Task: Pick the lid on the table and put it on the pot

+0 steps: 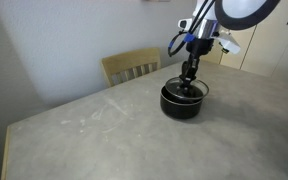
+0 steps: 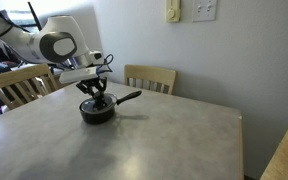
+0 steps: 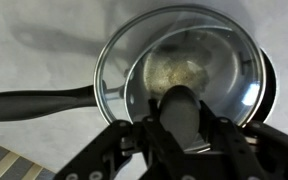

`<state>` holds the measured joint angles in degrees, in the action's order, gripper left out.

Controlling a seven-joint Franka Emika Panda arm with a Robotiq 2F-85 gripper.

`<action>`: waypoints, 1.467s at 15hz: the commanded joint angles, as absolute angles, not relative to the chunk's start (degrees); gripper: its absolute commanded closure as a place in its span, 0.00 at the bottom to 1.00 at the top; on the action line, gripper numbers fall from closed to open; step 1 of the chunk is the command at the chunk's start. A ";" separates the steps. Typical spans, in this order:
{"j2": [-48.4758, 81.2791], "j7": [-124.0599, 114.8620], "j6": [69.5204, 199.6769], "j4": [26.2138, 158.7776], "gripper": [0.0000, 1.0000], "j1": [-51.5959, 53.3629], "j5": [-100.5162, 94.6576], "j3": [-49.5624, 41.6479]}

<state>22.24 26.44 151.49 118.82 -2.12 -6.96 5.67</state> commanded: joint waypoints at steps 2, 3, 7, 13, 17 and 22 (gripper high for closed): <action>22.24 26.27 151.34 118.72 0.60 -2.25 -7.12 5.86; 22.24 26.27 151.34 118.72 0.60 -2.25 -7.12 5.86; 22.32 28.86 150.71 117.87 0.85 -3.51 -5.73 6.92; 22.89 32.98 149.48 117.12 0.85 -3.62 -6.76 7.14; 22.96 37.50 148.42 117.05 0.85 -3.53 -6.37 8.14; 22.80 41.44 148.24 117.20 0.85 -2.82 -6.56 9.13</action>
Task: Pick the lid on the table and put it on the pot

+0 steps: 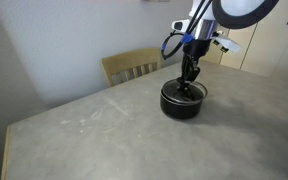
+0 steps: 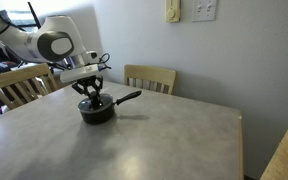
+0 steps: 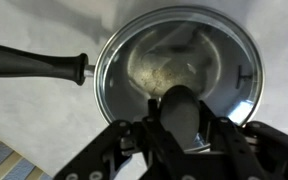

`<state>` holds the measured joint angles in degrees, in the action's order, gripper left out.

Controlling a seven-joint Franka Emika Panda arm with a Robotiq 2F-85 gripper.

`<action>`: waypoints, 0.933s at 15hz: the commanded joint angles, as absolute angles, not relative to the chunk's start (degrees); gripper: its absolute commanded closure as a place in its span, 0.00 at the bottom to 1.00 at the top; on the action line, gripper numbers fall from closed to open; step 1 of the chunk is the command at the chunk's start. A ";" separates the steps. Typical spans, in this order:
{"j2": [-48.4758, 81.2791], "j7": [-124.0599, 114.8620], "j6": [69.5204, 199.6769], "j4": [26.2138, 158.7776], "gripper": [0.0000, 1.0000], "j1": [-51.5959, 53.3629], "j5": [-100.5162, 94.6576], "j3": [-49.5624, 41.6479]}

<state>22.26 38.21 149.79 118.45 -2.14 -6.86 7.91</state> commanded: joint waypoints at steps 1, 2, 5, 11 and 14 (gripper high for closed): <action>22.88 42.17 148.14 117.19 0.85 -2.92 -6.28 9.40; 22.92 42.72 148.17 117.19 0.85 -2.91 -6.28 9.48; 23.70 44.86 148.50 116.66 0.85 -3.14 -5.97 9.79; 25.08 47.09 148.33 116.22 0.68 -3.25 -5.77 9.78; 24.94 47.58 148.31 116.27 0.29 -3.26 -5.65 9.74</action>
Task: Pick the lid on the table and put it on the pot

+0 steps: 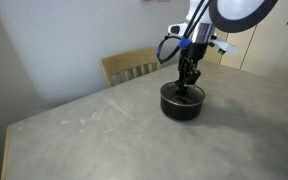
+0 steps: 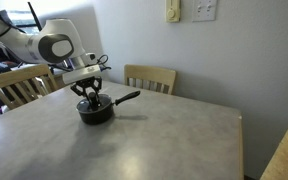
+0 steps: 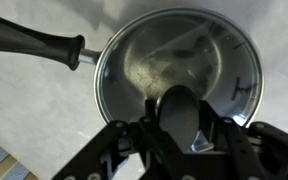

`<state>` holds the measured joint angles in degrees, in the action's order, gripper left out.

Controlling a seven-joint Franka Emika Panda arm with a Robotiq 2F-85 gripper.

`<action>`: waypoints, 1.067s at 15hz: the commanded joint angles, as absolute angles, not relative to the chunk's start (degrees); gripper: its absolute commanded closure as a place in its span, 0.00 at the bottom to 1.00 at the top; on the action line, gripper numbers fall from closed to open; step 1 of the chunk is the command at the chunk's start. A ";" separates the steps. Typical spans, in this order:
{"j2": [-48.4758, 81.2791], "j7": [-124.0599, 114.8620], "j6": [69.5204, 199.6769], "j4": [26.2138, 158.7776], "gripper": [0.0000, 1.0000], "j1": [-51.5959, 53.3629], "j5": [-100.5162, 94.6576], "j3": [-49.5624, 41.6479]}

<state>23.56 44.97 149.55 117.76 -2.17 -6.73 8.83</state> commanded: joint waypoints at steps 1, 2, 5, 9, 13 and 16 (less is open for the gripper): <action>24.75 47.82 148.12 116.39 0.22 -3.33 -5.50 9.83; 24.10 48.02 147.82 116.73 0.16 -3.48 -5.22 9.98; 21.46 48.62 146.36 117.75 0.00 -3.64 -4.83 10.13; 18.12 48.13 142.69 117.77 0.00 -2.90 -5.06 9.29; 15.49 49.43 138.97 117.09 0.00 -2.83 -4.25 8.95; 14.13 50.89 136.97 116.55 0.00 -2.52 -3.73 8.54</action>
